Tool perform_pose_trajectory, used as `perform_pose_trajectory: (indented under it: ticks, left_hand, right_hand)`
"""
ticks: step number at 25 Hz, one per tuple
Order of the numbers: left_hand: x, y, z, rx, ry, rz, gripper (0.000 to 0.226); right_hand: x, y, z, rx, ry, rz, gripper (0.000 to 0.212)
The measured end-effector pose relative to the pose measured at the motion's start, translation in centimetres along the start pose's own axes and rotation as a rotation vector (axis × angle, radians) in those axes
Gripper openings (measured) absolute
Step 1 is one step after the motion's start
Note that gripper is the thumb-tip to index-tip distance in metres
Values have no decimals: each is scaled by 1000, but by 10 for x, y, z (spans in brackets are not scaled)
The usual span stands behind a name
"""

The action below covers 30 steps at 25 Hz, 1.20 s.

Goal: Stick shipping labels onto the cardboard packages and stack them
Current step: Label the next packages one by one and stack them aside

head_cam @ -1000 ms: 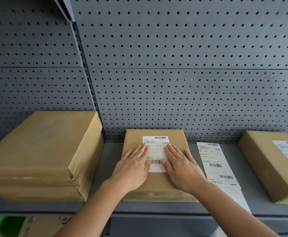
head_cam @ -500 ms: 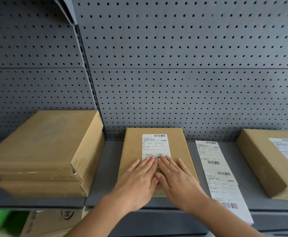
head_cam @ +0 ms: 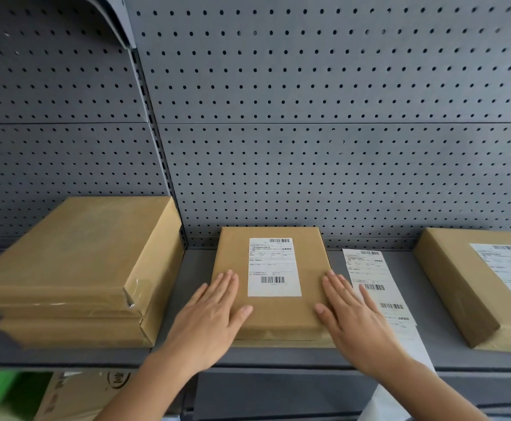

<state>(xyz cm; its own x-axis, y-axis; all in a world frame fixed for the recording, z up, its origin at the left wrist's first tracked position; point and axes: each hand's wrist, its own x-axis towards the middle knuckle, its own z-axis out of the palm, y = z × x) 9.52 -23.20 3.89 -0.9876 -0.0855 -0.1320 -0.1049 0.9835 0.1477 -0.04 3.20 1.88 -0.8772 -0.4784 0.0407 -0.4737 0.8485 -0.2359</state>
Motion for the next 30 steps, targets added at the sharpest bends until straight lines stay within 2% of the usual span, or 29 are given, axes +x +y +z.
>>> perform_pose_trajectory:
  ticks: [2, 4, 7, 10, 12, 14, 15, 18, 19, 24, 30]
  left_hand:
    - [2, -14, 1, -63, 15, -91, 79]
    - [4, -25, 2, -247, 16, -200, 87]
    - [7, -27, 2, -790, -19, -383, 96]
    - [15, -21, 6, -1135, -71, -482, 90]
    - [18, -20, 8, -1269, -94, -461, 74]
    - [19, -20, 10, -1330, -103, -445, 59]
    - [18, -18, 10, -1353, -103, -448, 54]
    - [16, -12, 8, -1402, -79, -459, 46]
    - [15, -9, 6, -1410, -70, -463, 44]
    - [11, 6, -2, -1429, 0, -450, 39]
    - [20, 41, -26, -1416, 48, -346, 33]
  right_hand:
    - [-4, 8, -2, 55, -27, 84, 94]
    - [-7, 11, -5, 211, -77, 199, 85]
    - [-5, 8, -13, 542, -131, 311, 86]
    - [10, 4, -9, 752, -190, 399, 88]
    - [21, 3, -3, 838, -214, 436, 95]
    - [26, 5, 7, 919, -220, 442, 103]
    - [27, 7, 10, 960, -222, 443, 99]
    - [26, 4, 8, 1073, -223, 406, 59]
    - [24, 3, 5, 1093, -214, 401, 52]
    - [17, 7, -9, 1177, -175, 416, 38]
    - [5, 30, -49, 1221, -64, 397, 40]
